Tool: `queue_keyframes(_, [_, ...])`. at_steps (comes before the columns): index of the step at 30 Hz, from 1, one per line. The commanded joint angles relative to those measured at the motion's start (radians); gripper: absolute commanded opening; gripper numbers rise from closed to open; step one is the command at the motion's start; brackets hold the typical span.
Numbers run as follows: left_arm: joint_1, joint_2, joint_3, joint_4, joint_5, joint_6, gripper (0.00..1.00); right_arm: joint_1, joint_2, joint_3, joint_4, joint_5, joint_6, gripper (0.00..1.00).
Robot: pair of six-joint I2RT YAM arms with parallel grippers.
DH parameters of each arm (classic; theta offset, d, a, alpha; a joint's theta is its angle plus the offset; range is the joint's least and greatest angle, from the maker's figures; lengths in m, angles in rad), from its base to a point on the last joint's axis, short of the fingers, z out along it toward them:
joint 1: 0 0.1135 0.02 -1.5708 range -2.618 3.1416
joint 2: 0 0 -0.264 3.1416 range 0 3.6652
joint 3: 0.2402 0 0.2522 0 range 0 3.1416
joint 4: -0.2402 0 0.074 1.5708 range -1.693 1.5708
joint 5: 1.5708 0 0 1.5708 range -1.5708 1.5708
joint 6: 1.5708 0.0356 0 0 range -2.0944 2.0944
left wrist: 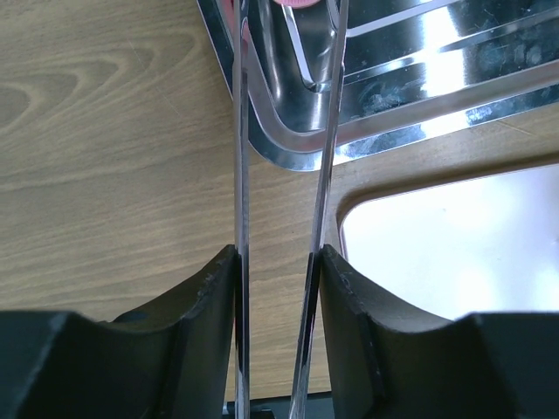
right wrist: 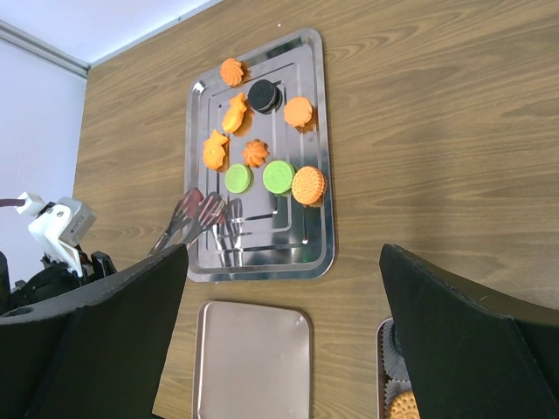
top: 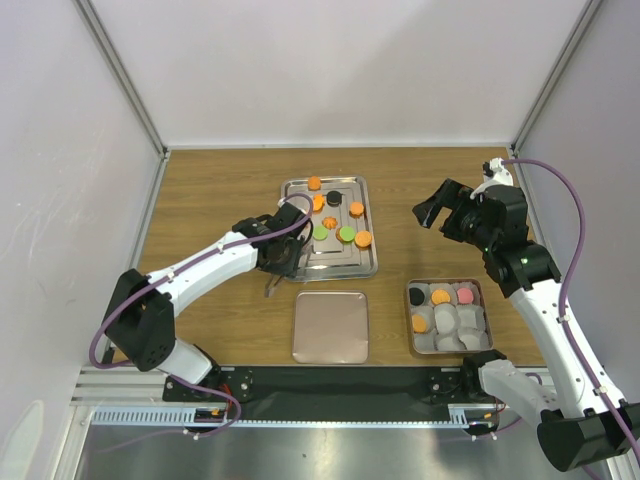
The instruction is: Pack the cookies
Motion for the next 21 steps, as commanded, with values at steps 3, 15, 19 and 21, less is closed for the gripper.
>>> queue_keyframes(3, [-0.006, -0.015, 0.041, 0.001, -0.014, 0.023, 0.41, -0.005, -0.017, 0.011, 0.024, -0.003, -0.007, 1.00])
queue_keyframes(15, [-0.078, -0.069, 0.160, -0.058, -0.037, 0.015, 0.38, -0.003, -0.012, 0.042, 0.004, 0.010, -0.013, 1.00])
queue_keyframes(19, [-0.128, -0.078, 0.211, -0.071, -0.042, 0.006, 0.38, -0.003, -0.014, 0.052, -0.005, 0.020, -0.015, 1.00])
queue_keyframes(21, [-0.170, -0.070, 0.242, -0.073, -0.040, -0.002, 0.38, -0.005, -0.014, 0.060, -0.014, 0.027, -0.015, 1.00])
